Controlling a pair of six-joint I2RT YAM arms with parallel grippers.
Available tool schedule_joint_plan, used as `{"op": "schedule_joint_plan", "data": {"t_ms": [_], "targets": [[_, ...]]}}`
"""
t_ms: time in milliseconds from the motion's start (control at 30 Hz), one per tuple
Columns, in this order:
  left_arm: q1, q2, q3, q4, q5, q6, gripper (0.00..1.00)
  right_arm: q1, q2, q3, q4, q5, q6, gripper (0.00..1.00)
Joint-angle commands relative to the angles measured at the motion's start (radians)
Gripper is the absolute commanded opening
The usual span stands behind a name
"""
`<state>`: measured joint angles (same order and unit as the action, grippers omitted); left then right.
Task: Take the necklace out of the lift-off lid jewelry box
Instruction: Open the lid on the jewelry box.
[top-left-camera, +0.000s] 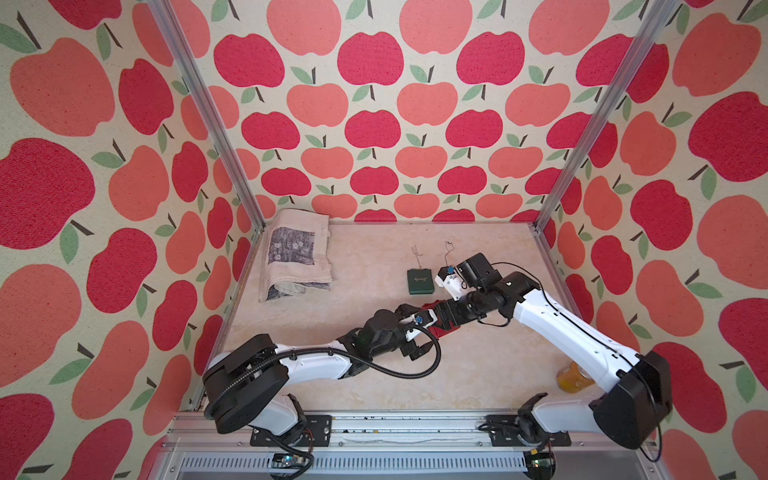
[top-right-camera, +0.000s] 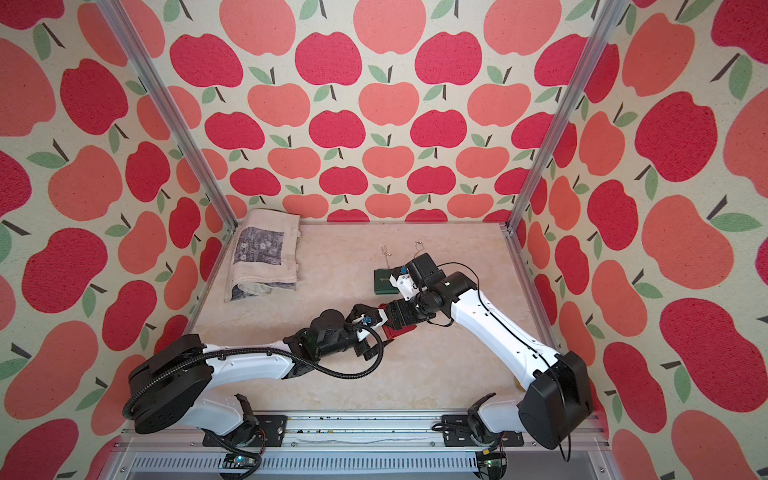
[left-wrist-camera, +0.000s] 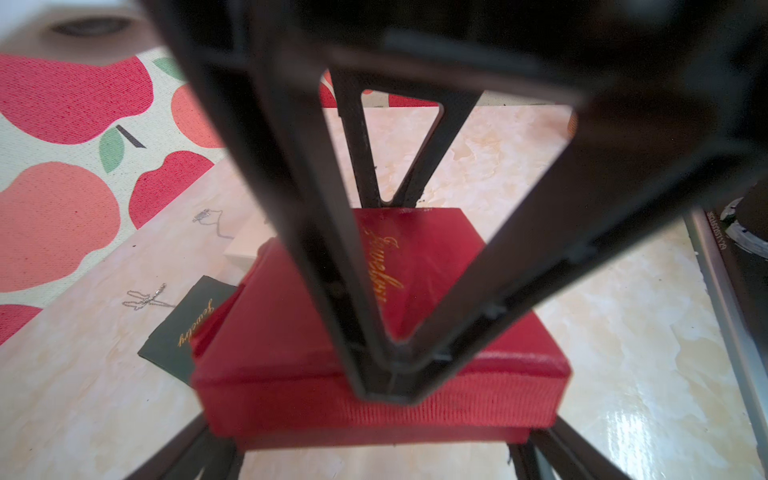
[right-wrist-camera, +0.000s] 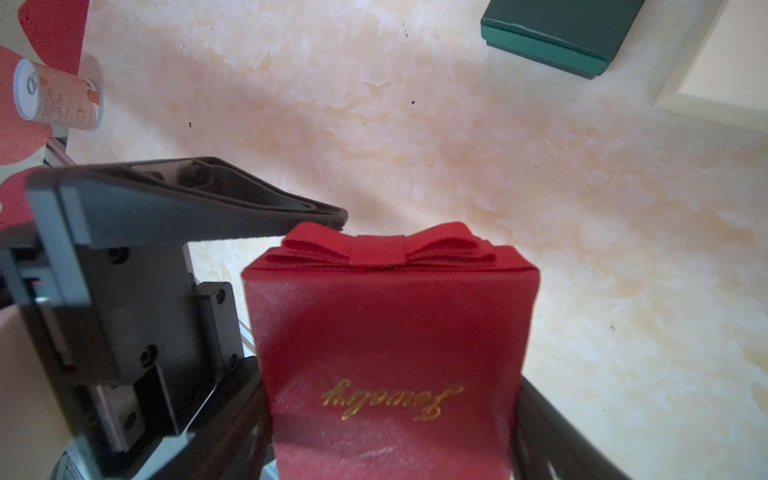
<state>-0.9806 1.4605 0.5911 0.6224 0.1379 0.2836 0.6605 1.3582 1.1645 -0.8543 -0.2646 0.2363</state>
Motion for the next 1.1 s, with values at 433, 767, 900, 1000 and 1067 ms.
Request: {"op": "schedule_joint_plan", "data": {"t_ms": [433, 767, 900, 1000, 1067], "targets": [[-0.007, -0.009, 0.008, 0.002, -0.012, 0.016, 0.79, 0.014, 0.012, 0.000, 0.002, -0.015, 0.011, 0.83], [-0.007, -0.004, 0.003, -0.012, -0.020, 0.016, 0.76, 0.013, 0.010, 0.010, 0.005, -0.029, 0.008, 0.81], [-0.007, 0.001, -0.003, -0.017, -0.023, 0.011, 0.75, 0.000, -0.009, 0.028, 0.001, -0.064, 0.002, 0.78], [-0.006, 0.002, -0.009, -0.021, -0.023, 0.007, 0.75, -0.016, -0.033, 0.040, -0.006, -0.106, -0.011, 0.78], [-0.007, -0.002, -0.011, -0.024, -0.021, 0.008, 0.75, -0.027, -0.046, 0.050, -0.017, -0.124, -0.017, 0.78]]}}
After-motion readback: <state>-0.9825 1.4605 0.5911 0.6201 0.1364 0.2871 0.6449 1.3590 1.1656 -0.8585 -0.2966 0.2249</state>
